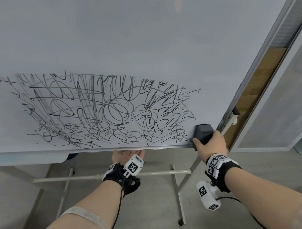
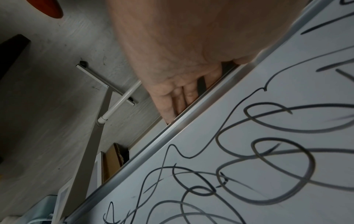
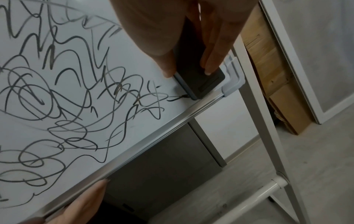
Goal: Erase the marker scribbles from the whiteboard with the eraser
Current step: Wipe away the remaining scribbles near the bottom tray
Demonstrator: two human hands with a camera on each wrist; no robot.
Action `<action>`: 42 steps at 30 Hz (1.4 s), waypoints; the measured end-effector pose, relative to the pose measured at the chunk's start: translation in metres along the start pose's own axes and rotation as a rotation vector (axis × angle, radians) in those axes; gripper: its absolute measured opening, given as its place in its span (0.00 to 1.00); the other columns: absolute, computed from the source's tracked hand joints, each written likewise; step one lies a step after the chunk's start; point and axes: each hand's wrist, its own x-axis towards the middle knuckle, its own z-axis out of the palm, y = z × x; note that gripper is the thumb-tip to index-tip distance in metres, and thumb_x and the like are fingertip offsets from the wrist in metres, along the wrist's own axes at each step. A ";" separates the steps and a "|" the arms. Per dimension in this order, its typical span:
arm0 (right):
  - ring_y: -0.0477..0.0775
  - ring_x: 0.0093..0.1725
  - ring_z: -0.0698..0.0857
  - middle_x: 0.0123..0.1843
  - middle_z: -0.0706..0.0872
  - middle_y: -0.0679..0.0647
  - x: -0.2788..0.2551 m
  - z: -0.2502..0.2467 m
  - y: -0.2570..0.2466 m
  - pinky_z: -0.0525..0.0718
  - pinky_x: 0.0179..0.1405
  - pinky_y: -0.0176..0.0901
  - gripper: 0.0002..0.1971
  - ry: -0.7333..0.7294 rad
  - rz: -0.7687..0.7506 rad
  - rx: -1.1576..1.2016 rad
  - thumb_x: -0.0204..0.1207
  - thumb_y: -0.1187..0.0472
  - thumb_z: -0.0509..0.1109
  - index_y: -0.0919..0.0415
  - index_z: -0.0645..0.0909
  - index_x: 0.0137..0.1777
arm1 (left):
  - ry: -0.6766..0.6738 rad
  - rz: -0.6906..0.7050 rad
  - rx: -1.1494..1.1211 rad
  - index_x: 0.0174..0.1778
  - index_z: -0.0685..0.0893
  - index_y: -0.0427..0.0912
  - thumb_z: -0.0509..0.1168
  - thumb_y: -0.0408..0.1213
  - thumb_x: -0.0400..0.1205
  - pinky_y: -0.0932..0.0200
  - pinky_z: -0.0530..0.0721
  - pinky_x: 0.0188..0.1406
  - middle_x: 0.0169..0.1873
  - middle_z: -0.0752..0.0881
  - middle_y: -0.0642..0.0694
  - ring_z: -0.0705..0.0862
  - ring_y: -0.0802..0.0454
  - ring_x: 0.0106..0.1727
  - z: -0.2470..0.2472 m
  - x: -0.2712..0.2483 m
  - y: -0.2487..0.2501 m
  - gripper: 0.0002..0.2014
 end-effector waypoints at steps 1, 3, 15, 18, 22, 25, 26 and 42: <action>0.63 0.56 0.82 0.59 0.79 0.59 -0.002 0.002 -0.001 0.84 0.55 0.55 0.26 0.013 -0.006 0.003 0.69 0.49 0.80 0.62 0.74 0.59 | 0.007 -0.005 0.003 0.59 0.79 0.41 0.53 0.57 0.87 0.29 0.77 0.68 0.65 0.82 0.34 0.78 0.31 0.70 0.000 0.000 0.001 0.23; 0.62 0.56 0.80 0.60 0.78 0.59 -0.006 0.006 -0.002 0.83 0.55 0.55 0.26 0.028 -0.018 0.019 0.69 0.51 0.81 0.61 0.72 0.58 | 0.004 0.000 0.002 0.59 0.79 0.41 0.53 0.57 0.87 0.29 0.78 0.68 0.65 0.82 0.34 0.78 0.31 0.71 0.001 -0.001 0.001 0.22; 0.57 0.50 0.78 0.55 0.76 0.55 -0.036 0.040 -0.032 0.81 0.52 0.51 0.27 -0.089 -0.087 0.180 0.66 0.49 0.83 0.59 0.71 0.54 | -0.026 -0.011 -0.020 0.58 0.75 0.40 0.53 0.58 0.87 0.27 0.78 0.66 0.62 0.80 0.32 0.78 0.30 0.71 0.002 -0.007 -0.002 0.22; 0.60 0.53 0.81 0.56 0.79 0.58 -0.025 0.028 -0.020 0.84 0.54 0.57 0.27 -0.067 -0.032 0.174 0.66 0.49 0.83 0.58 0.71 0.53 | -0.040 -0.017 0.007 0.55 0.78 0.39 0.55 0.57 0.87 0.28 0.83 0.51 0.60 0.82 0.32 0.80 0.30 0.64 0.001 -0.007 -0.003 0.22; 0.60 0.50 0.80 0.57 0.80 0.61 -0.013 0.008 -0.006 0.84 0.53 0.54 0.27 0.016 0.061 0.168 0.67 0.51 0.83 0.61 0.71 0.55 | -0.023 -0.001 0.022 0.63 0.78 0.42 0.57 0.57 0.86 0.30 0.82 0.62 0.61 0.83 0.32 0.82 0.31 0.62 0.000 -0.005 -0.004 0.22; 0.59 0.50 0.80 0.57 0.79 0.60 -0.018 0.017 -0.013 0.84 0.52 0.55 0.26 -0.006 0.055 0.161 0.68 0.51 0.83 0.59 0.70 0.54 | 0.001 0.004 0.005 0.77 0.71 0.50 0.55 0.59 0.86 0.30 0.78 0.68 0.68 0.80 0.35 0.76 0.32 0.74 -0.003 0.001 -0.001 0.26; 0.60 0.52 0.81 0.57 0.79 0.59 -0.023 0.023 -0.017 0.84 0.53 0.56 0.27 -0.035 0.032 0.158 0.67 0.50 0.83 0.58 0.69 0.53 | 0.002 -0.003 0.004 0.80 0.68 0.52 0.55 0.59 0.86 0.30 0.77 0.68 0.73 0.77 0.36 0.74 0.32 0.76 -0.003 0.003 0.000 0.28; 0.60 0.53 0.83 0.55 0.81 0.58 -0.012 0.005 -0.010 0.84 0.52 0.51 0.28 -0.026 0.062 0.135 0.67 0.54 0.84 0.65 0.74 0.60 | 0.016 0.000 0.030 0.85 0.63 0.52 0.52 0.62 0.86 0.31 0.79 0.63 0.79 0.72 0.38 0.72 0.34 0.78 -0.005 0.008 -0.004 0.32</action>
